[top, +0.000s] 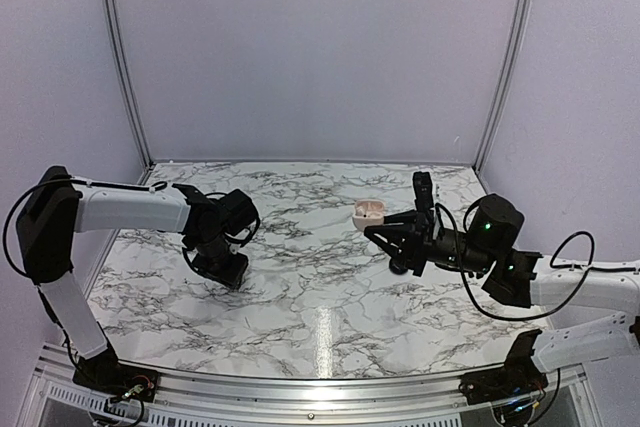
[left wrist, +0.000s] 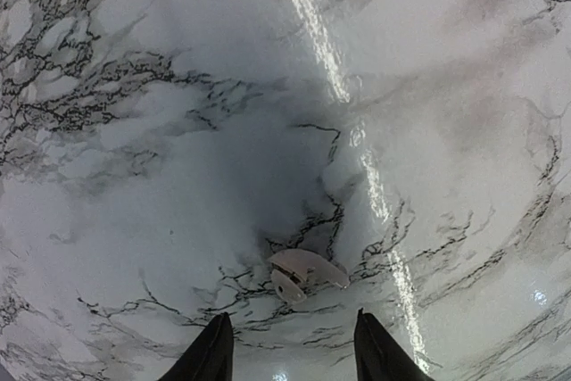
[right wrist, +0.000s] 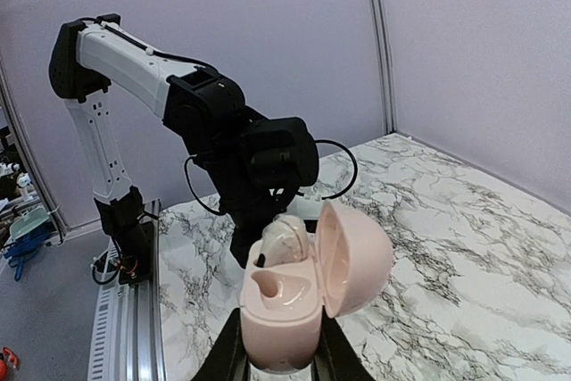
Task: Insert the wireless bluetooth earbuds into the charging case
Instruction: Pick up the right earbud from the center of the board.
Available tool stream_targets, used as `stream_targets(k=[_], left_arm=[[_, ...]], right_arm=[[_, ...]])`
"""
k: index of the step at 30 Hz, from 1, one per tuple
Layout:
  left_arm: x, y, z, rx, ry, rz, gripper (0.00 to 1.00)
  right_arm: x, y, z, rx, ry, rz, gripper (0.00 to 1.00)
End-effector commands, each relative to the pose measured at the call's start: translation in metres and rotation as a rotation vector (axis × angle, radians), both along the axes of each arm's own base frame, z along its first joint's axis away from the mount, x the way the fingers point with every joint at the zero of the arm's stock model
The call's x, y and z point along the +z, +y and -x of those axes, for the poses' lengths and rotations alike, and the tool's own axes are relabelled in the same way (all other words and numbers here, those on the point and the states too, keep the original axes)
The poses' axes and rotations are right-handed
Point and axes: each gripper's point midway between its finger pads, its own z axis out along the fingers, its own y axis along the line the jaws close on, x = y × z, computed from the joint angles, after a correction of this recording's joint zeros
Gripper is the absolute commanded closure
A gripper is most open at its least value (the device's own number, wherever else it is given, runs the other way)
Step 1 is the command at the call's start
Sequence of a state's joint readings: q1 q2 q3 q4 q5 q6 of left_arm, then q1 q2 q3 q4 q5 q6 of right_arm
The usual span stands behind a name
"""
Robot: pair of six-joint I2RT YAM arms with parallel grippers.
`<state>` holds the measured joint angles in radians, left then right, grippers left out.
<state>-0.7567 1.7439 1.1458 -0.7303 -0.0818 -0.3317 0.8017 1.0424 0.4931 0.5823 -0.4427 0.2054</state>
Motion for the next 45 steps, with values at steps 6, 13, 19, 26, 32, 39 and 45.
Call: stream_targets(k=[6, 13, 19, 26, 32, 39, 45], left_arm=[[-0.006, -0.012, -0.005, 0.069, 0.002, 0.097, 0.49], [-0.018, -0.018, -0.012, 0.059, 0.021, 0.097, 0.49], [-0.023, -0.029, -0.012, -0.005, 0.048, 0.121, 0.5], [-0.019, -0.057, -0.001, -0.174, 0.08, 0.179, 0.54], [-0.007, -0.073, 0.009, -0.263, 0.058, 0.203, 0.54], [0.01, -0.044, -0.005, -0.216, -0.038, 0.049, 0.54], [0.008, -0.049, 0.007, -0.242, -0.028, 0.01, 0.62]], right_arm=[[0.024, -0.001, -0.003, -0.005, -0.051, -0.034, 1.0], [0.023, -0.002, -0.003, -0.007, -0.052, -0.03, 1.0], [0.022, -0.001, -0.003, -0.006, -0.05, -0.027, 1.0], [0.022, 0.0, -0.003, -0.003, -0.049, -0.027, 1.0], [0.023, 0.0, -0.003, 0.0, -0.049, -0.027, 1.0], [0.023, 0.001, -0.003, 0.003, -0.044, -0.024, 1.0], [0.023, 0.002, -0.003, 0.004, -0.044, -0.024, 1.0]])
